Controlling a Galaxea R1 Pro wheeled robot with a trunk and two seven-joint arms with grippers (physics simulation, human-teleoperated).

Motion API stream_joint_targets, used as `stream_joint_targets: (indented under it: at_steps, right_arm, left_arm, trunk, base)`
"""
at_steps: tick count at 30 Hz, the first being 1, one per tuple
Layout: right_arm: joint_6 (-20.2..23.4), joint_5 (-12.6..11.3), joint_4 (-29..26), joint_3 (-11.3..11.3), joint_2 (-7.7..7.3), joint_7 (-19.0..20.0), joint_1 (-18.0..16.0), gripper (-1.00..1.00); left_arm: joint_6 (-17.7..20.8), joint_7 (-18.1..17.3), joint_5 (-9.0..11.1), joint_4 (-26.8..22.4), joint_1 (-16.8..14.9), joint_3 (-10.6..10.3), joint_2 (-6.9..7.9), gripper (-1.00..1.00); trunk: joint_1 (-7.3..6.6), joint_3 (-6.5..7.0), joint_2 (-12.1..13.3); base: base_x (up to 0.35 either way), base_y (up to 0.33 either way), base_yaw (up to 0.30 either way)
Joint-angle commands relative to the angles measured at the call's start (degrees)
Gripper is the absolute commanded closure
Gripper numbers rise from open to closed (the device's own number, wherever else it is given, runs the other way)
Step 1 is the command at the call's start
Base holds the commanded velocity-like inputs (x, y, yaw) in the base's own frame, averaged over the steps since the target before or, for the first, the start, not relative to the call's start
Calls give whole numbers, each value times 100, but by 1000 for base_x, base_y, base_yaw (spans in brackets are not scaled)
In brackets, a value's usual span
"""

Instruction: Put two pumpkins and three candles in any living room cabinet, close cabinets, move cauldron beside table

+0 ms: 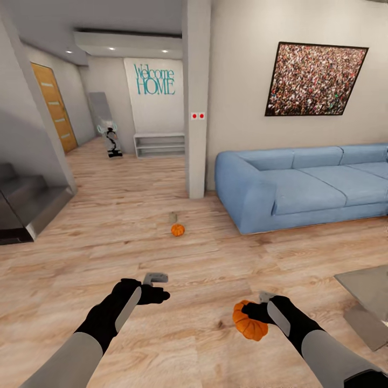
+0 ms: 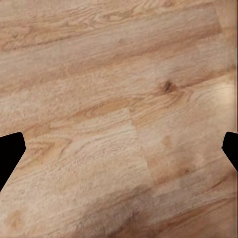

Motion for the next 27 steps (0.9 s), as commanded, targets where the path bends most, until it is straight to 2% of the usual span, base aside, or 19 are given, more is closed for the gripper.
stream_joint_targets:
  at_steps: [1, 24, 27]
  right_arm:
    - [19, -59, -10, 46, -5, -35, -3, 100]
    - [14, -58, -1, 50, 9, -35, -3, 100]
    - [14, -58, 2, 50, 12, -35, -3, 100]
  left_arm:
    - [19, 0, 5, -8, -3, -12, 5, -100]
    - [41, -26, 6, -18, -1, -12, 9, -100]
    - [28, -32, 6, -43, 4, -12, 11, -100]
  trunk:
    - [-23, 13, 39]
    - [-528, 426, 961]
    - [-528, 426, 961]
  base:
    - [0, 0, -65]
    - [0, 0, -7]
    - [0, 0, 0]
